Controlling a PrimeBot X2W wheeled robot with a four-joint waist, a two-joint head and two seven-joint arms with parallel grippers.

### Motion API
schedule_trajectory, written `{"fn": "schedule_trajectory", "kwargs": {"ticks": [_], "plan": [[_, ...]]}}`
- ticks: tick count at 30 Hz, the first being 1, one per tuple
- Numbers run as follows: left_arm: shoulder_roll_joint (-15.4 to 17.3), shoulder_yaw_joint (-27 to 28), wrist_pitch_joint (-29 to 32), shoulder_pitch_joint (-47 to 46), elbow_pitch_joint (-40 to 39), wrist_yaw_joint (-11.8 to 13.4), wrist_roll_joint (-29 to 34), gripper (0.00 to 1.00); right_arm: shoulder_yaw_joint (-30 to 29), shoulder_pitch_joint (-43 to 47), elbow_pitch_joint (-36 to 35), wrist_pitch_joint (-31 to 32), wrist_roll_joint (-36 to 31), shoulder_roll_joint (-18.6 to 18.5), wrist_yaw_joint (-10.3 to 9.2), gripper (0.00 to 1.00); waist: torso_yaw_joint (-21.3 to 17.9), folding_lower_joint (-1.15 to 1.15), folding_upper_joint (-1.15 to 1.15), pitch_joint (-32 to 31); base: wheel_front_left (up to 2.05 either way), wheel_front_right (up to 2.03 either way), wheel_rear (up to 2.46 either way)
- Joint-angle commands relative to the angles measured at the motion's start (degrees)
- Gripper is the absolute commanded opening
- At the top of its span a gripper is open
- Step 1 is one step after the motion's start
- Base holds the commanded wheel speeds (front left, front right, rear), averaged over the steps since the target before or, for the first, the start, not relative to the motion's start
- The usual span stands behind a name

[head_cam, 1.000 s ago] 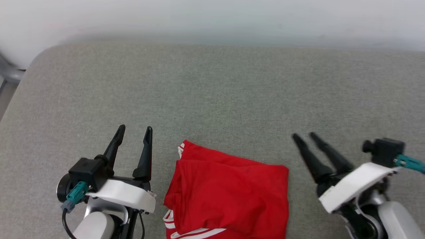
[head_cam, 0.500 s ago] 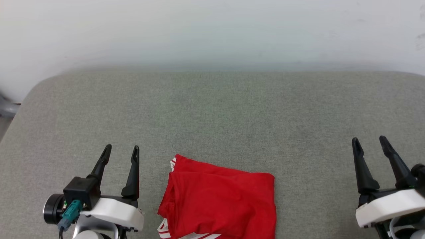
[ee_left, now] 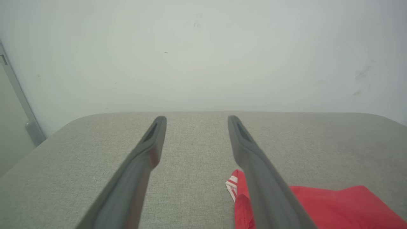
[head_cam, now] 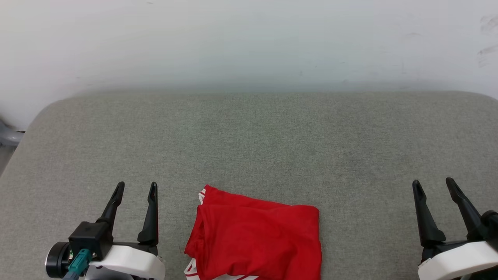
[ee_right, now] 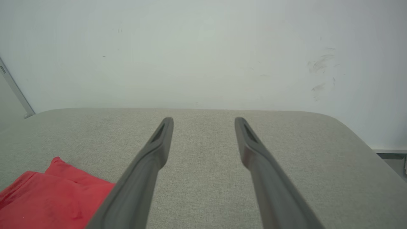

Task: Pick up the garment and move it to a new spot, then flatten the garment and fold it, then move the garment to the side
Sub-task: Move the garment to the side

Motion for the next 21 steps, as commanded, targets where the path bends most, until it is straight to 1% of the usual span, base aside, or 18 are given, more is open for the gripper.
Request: {"fn": "schedule_trajectory", "kwargs": {"ticks": [1,5,8,12,15,18,21], "plan": [[-0.3,0.3,-0.4,0.3,-0.3,-0.3,0.3,1.00,-0.2,0.3,-0.6,0.4,-0.5,0.4,-0.04,1.00,0.1,0.01,0.00,0.1,0.00,0.00,0.00],[-0.8,1.0,-0.4,-0.3,-0.5,-0.7,0.4,1.00,-0.7,-0.2,-1.2,1.2,-0.4,0.6,-0.05,1.00,0.3,0.01,0.00,0.7,0.00,0.00,0.00],[-1.3,1.6,-0.4,-1.2,-0.8,-1.1,0.5,1.00,-2.5,-1.0,-0.7,3.6,1.8,1.0,-0.05,1.00,0.7,0.01,0.00,1.5,0.00,0.00,0.00],[-2.3,1.7,-0.4,-3.4,-1.2,-2.1,0.1,1.00,-7.5,-1.1,1.1,10.7,7.4,1.4,-0.05,1.00,2.6,0.01,0.00,4.0,0.00,0.00,0.00],[-3.0,1.6,-0.4,-5.4,-1.4,-2.8,0.3,1.00,-9.2,-1.6,2.1,17.3,11.1,1.6,-0.04,1.00,4.4,0.01,0.00,6.1,0.00,0.00,0.00],[-3.9,1.8,-0.3,-6.9,-1.3,-3.4,0.8,1.00,-8.6,-1.3,3.2,24.3,15.2,1.7,-0.04,1.00,6.0,0.01,0.00,7.7,0.00,0.00,0.00],[-4.8,2.0,-0.3,-8.2,-1.2,-4.0,1.1,1.00,-6.3,-1.0,4.4,29.9,19.6,1.9,-0.04,1.00,7.4,0.01,0.00,9.2,0.00,0.00,0.00]]}}
